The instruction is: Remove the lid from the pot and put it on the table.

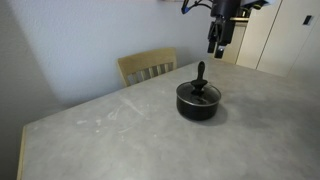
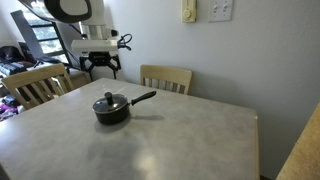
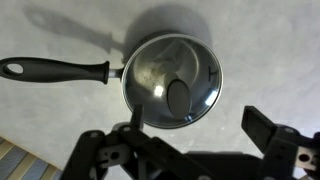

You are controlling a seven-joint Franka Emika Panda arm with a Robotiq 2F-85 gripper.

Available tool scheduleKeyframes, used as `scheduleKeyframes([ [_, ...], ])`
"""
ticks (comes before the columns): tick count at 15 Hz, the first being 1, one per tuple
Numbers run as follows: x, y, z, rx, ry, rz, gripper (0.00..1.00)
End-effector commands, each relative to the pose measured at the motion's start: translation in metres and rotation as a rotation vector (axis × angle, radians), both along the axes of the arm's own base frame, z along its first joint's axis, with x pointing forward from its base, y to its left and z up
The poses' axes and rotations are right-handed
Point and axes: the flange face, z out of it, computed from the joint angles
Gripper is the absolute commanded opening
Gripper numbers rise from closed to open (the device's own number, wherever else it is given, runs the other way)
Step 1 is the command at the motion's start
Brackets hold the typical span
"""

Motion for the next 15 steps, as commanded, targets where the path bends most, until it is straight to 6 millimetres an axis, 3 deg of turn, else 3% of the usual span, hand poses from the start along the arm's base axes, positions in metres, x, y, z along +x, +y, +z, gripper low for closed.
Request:
scheduleKeyframes([
  [1, 0.018, 0.002, -0.016, -0.072, 0.114, 0.118, 1.00],
  [9, 0.044, 0.027, -0.050, -0.076, 0.119, 0.166, 1.00],
  [15, 0.043, 0.030, -0.049, -0.075, 0.114, 0.147, 1.00],
])
